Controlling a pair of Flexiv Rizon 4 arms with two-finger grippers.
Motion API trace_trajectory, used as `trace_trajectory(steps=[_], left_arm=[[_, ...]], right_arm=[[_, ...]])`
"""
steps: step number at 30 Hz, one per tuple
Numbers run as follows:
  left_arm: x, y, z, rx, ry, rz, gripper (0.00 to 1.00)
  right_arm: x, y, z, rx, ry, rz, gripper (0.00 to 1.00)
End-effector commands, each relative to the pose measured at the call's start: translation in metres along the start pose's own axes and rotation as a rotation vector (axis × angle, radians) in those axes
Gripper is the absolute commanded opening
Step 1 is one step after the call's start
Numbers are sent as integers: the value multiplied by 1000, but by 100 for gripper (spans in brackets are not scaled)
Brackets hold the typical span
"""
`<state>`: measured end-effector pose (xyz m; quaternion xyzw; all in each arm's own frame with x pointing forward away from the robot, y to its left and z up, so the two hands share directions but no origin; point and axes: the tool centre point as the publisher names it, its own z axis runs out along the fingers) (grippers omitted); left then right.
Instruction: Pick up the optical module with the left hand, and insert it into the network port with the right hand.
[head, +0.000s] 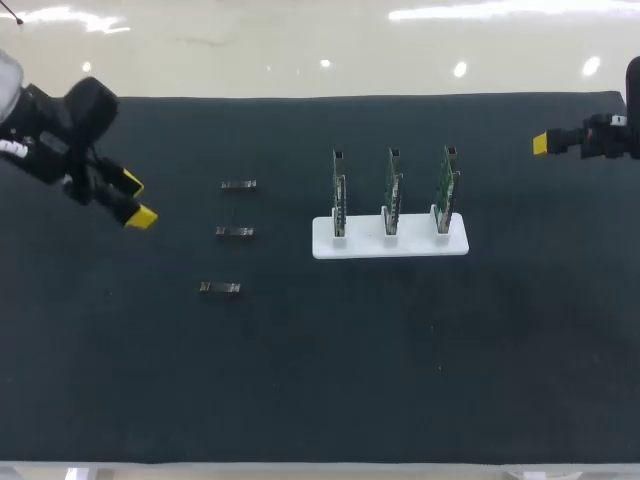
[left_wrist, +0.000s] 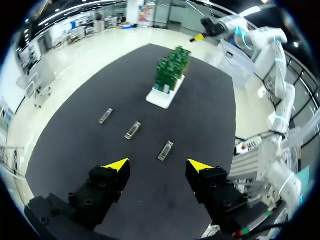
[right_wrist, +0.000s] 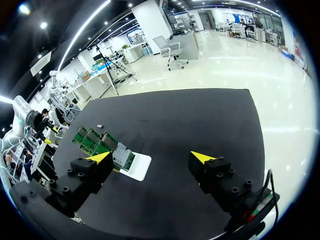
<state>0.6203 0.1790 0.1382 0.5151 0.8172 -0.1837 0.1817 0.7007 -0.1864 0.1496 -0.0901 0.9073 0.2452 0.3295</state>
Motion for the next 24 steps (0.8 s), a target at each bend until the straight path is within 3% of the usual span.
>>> trace_trajectory(steps=[1, 16, 24], left_arm=[[1, -12, -7, 50, 344, 423, 100], [1, -12, -7, 50, 344, 423, 100], [1, -12, -7, 50, 344, 423, 100]], right_arm=[[0, 1, 0, 4, -1, 1, 100], [0, 1, 0, 4, -1, 1, 100], [-24, 39, 0, -49, 98, -337, 100]])
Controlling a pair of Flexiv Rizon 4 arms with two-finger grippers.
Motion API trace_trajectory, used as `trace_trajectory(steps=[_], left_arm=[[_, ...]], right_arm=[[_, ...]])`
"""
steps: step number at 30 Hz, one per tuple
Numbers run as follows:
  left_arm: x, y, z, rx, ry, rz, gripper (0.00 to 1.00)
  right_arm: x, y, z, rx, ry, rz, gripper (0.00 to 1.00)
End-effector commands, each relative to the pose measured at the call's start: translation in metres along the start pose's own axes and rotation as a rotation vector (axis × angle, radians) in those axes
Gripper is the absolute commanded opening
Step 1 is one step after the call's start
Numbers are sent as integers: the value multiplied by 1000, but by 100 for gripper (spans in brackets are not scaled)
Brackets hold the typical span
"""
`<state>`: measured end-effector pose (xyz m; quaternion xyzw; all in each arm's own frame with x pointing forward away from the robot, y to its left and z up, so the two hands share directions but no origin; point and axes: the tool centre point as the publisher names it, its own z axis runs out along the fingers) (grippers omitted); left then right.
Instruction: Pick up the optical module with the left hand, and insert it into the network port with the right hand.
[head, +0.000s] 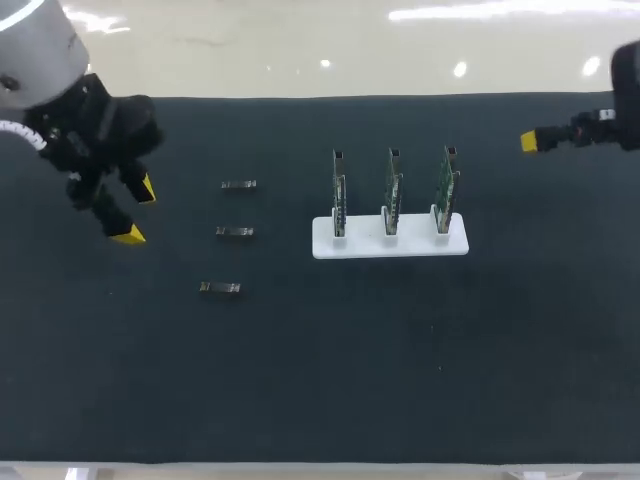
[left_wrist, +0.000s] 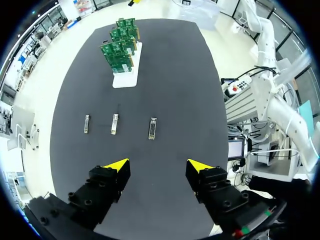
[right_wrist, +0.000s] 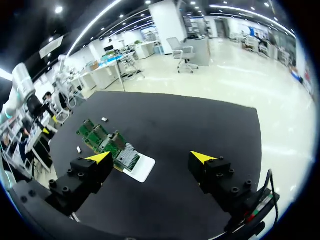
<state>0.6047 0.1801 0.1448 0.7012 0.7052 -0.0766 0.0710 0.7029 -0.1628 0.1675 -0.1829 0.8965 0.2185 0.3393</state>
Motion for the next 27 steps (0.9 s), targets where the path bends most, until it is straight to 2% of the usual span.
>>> trace_trajectory(steps=[1, 4, 6, 11, 16, 19, 23, 24, 27], left_arm=[[-2, 3, 0, 6, 20, 0, 100], [-2, 3, 0, 6, 20, 0, 100], [-2, 3, 0, 6, 20, 0, 100], [-2, 3, 0, 6, 20, 0, 100], [-2, 3, 0, 6, 20, 0, 100], [-2, 3, 0, 6, 20, 0, 100], [-2, 3, 0, 6, 20, 0, 100], [-2, 3, 0, 6, 20, 0, 100], [-2, 3, 0, 6, 20, 0, 100]], right_arm=[[-14, 15, -2, -47, 73, -162, 100], [-16, 29, -3, -104, 92, -263, 100], [-15, 39, -5, -115, 140, -335, 100], [-9, 57, -14, -184, 132, -464, 100], [-6, 70, -32, -272, 66, -503, 100], [-3, 76, -41, -311, 63, -507, 100], [-1, 84, -48, -345, 90, -500, 100], [1, 86, -48, -351, 126, -512, 100], [3, 86, -47, -335, 149, -477, 100]])
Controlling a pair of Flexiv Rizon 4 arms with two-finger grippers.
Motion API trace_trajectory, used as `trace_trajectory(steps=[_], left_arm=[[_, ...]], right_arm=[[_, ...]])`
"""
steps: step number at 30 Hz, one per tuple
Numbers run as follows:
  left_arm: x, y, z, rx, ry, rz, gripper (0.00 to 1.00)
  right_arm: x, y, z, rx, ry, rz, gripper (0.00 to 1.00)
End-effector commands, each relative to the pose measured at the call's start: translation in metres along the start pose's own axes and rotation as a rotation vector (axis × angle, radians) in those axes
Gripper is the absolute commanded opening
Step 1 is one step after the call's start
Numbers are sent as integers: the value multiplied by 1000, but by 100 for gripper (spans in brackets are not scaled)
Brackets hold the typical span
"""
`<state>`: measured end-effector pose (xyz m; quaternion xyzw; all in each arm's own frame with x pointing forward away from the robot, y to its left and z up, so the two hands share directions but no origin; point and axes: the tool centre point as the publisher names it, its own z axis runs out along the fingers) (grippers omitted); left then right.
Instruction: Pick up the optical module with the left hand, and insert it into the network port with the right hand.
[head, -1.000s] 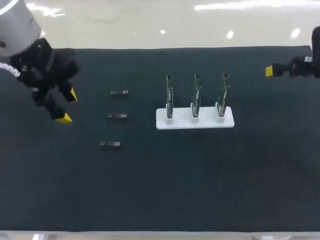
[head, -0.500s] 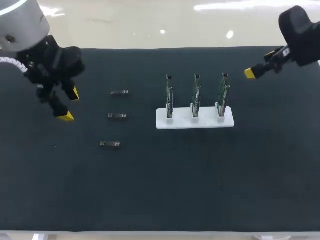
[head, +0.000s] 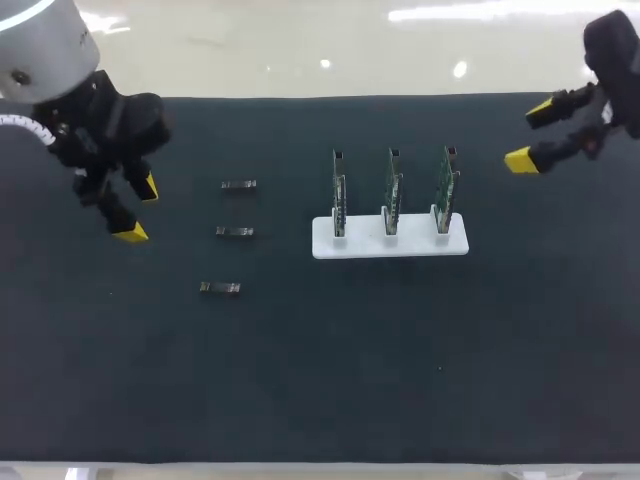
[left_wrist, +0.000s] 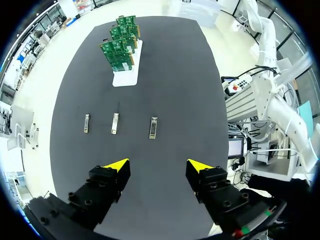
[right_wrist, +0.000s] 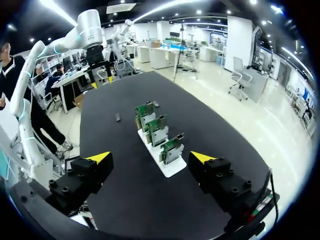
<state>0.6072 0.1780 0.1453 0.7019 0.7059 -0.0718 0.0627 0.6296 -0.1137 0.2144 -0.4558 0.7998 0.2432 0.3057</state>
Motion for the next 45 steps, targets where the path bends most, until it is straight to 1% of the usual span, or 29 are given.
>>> trace_trajectory(steps=[1, 14, 16, 17, 18, 19, 21, 23, 27, 30, 33, 35, 37, 43, 45], left_arm=[[0, 1, 0, 2, 2, 1, 100], [0, 1, 0, 2, 2, 1, 100], [-6, 8, -3, -31, 8, 53, 100], [-10, 7, -6, -43, 2, 98, 100], [-14, 6, -6, -42, 13, 113, 100], [-17, 4, -6, -37, 7, 147, 100], [-21, 5, -1, -17, 25, 172, 100], [-23, 4, 6, 3, 26, 198, 100], [-25, 4, 21, 49, 8, 257, 100], [-25, 4, 34, 69, -3, 275, 100], [-23, 5, 44, 55, -38, 287, 100], [-23, 2, 49, 40, -45, 304, 100], [-22, 2, 55, 34, -48, 302, 100], [-21, 10, 76, 25, -46, 287, 100], [-22, 13, 83, 12, -26, 269, 100]], right_arm=[[-5, -5, -4, -56, 26, 25, 100], [-5, -5, -4, -56, 26, 25, 100], [-5, -5, -4, -56, 26, 25, 100], [-5, -5, -4, -56, 26, 25, 100], [-5, -5, -4, -56, 26, 25, 100], [-5, -5, -4, -56, 26, 25, 100], [-5, -5, -4, -56, 26, 25, 100], [-5, -5, -4, -56, 26, 25, 100], [-5, -5, -4, -56, 26, 25, 100], [-5, -5, -4, -56, 26, 25, 100], [-5, -5, -4, -56, 26, 25, 100], [-5, -5, -4, -56, 26, 25, 100], [-5, -5, -4, -56, 26, 25, 100], [-5, -5, -4, -56, 26, 25, 100], [-5, -5, -4, -56, 26, 25, 100]])
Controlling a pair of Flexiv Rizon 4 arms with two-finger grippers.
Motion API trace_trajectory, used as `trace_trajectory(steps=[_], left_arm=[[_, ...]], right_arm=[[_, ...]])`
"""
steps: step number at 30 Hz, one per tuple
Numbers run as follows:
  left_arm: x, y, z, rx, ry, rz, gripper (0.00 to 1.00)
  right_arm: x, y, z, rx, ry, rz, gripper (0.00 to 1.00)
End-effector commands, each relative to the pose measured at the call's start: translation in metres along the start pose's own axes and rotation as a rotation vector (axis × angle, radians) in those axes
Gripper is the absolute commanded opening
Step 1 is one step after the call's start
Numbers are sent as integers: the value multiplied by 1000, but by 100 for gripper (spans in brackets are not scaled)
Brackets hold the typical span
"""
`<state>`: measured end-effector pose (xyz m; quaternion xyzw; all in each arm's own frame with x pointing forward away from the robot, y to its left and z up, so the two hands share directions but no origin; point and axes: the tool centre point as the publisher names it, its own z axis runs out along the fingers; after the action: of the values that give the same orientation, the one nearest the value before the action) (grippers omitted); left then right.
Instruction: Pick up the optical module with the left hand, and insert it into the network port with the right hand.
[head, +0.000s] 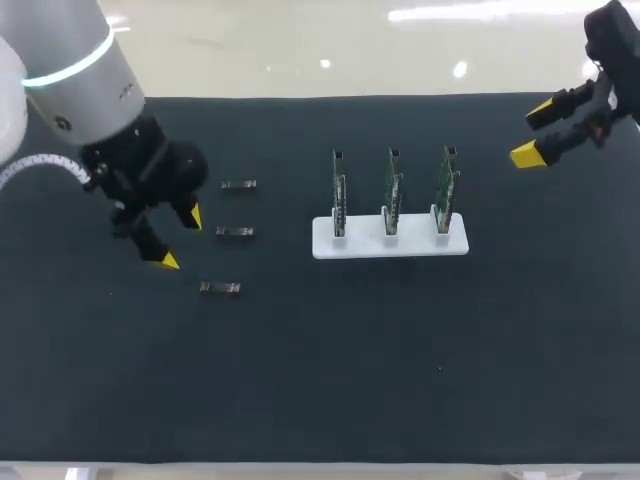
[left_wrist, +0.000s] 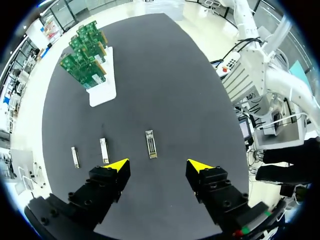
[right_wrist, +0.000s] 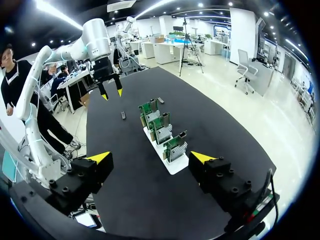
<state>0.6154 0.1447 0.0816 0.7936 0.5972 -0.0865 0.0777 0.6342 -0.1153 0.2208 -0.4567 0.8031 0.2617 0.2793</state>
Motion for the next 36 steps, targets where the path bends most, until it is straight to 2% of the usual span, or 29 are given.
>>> trace_trajectory(steps=[1, 6, 10, 16, 22, 27, 31, 36], left_arm=[[0, 5, 17, -16, 17, -34, 100], [2, 10, 30, -16, 39, -111, 100], [4, 18, 42, 28, 65, -154, 100], [11, 18, 59, 71, 79, -213, 100], [12, 19, 67, 82, 44, -172, 100], [8, 17, 70, 98, 52, -161, 100], [5, 7, 73, 77, 66, -144, 100], [5, -2, 80, 63, 61, -171, 100]], right_arm=[[0, -1, 1, -3, -2, -1, 100], [0, -1, 1, -3, -2, -1, 100], [0, -1, 1, -3, -2, -1, 100], [0, -1, 1, -3, -2, -1, 100], [0, -1, 1, -3, -2, -1, 100], [0, -1, 1, -3, -2, -1, 100], [0, -1, 1, -3, -2, -1, 100], [0, -1, 1, -3, -2, -1, 100]])
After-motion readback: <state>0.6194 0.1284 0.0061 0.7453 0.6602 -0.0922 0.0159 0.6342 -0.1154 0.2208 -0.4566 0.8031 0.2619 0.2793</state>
